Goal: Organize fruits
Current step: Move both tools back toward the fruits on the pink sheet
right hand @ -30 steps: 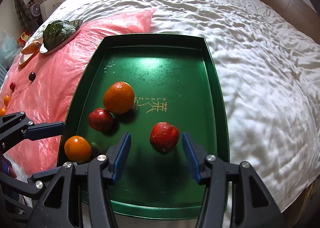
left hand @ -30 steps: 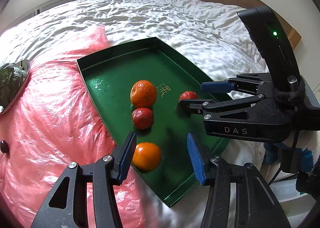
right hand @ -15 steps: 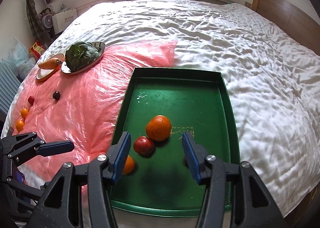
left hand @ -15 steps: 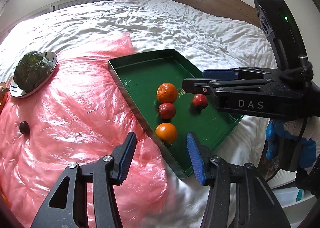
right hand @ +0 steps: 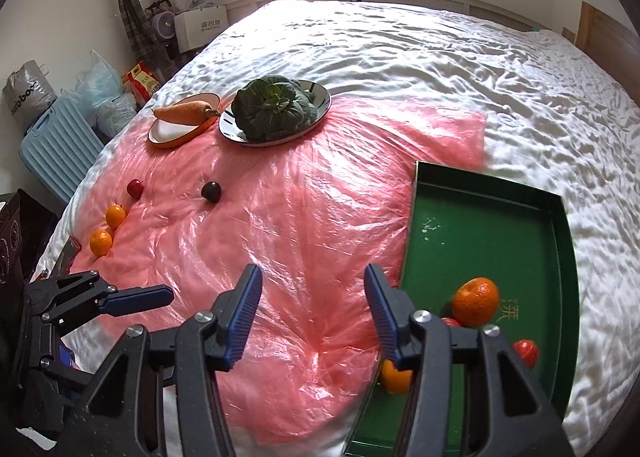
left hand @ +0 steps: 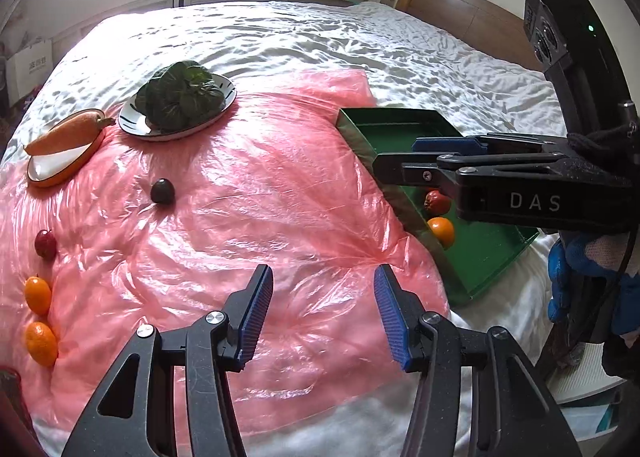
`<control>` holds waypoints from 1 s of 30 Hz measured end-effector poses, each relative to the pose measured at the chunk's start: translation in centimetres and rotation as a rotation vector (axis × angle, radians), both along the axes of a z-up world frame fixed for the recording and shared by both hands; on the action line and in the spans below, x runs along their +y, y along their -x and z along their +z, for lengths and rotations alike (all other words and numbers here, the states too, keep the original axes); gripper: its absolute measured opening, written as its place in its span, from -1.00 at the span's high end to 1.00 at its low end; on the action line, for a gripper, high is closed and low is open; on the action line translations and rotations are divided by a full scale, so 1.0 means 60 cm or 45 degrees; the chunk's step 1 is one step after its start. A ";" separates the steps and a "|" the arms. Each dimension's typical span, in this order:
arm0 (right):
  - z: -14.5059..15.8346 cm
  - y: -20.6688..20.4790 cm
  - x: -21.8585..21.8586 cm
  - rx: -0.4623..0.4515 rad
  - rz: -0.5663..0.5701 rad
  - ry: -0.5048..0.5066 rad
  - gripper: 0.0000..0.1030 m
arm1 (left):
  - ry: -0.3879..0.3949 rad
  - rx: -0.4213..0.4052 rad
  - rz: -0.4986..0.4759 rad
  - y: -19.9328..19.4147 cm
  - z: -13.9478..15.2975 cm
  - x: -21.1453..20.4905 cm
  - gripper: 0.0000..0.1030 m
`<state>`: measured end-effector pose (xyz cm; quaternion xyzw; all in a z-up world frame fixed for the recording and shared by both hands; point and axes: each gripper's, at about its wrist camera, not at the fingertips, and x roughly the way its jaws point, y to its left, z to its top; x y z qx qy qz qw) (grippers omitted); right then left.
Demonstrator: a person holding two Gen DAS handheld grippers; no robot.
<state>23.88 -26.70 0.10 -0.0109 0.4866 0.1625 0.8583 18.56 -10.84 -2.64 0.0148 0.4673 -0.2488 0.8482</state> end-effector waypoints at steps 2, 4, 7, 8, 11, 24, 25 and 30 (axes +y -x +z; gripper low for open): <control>-0.006 -0.004 0.024 0.007 0.028 -0.012 -0.45 | -0.001 0.010 0.043 0.001 -0.004 0.027 0.09; -0.011 -0.008 0.044 0.012 0.051 -0.026 -0.45 | -0.008 0.016 0.080 0.003 -0.007 0.047 0.09; -0.018 -0.012 0.072 0.022 0.089 -0.037 -0.45 | -0.015 0.031 0.125 0.003 -0.016 0.080 0.09; -0.019 -0.013 0.081 0.024 0.101 -0.039 -0.44 | -0.016 0.037 0.142 0.005 -0.020 0.090 0.09; -0.025 -0.019 0.109 0.029 0.135 -0.043 -0.44 | -0.025 0.053 0.187 0.006 -0.028 0.117 0.09; -0.045 -0.051 0.205 0.027 0.278 -0.047 -0.44 | -0.081 0.031 0.376 0.002 -0.042 0.217 0.09; -0.047 -0.053 0.209 0.028 0.286 -0.050 -0.44 | -0.082 0.024 0.394 0.000 -0.042 0.225 0.09; -0.055 -0.062 0.230 0.024 0.314 -0.047 -0.44 | -0.072 0.002 0.487 -0.024 -0.034 0.281 0.09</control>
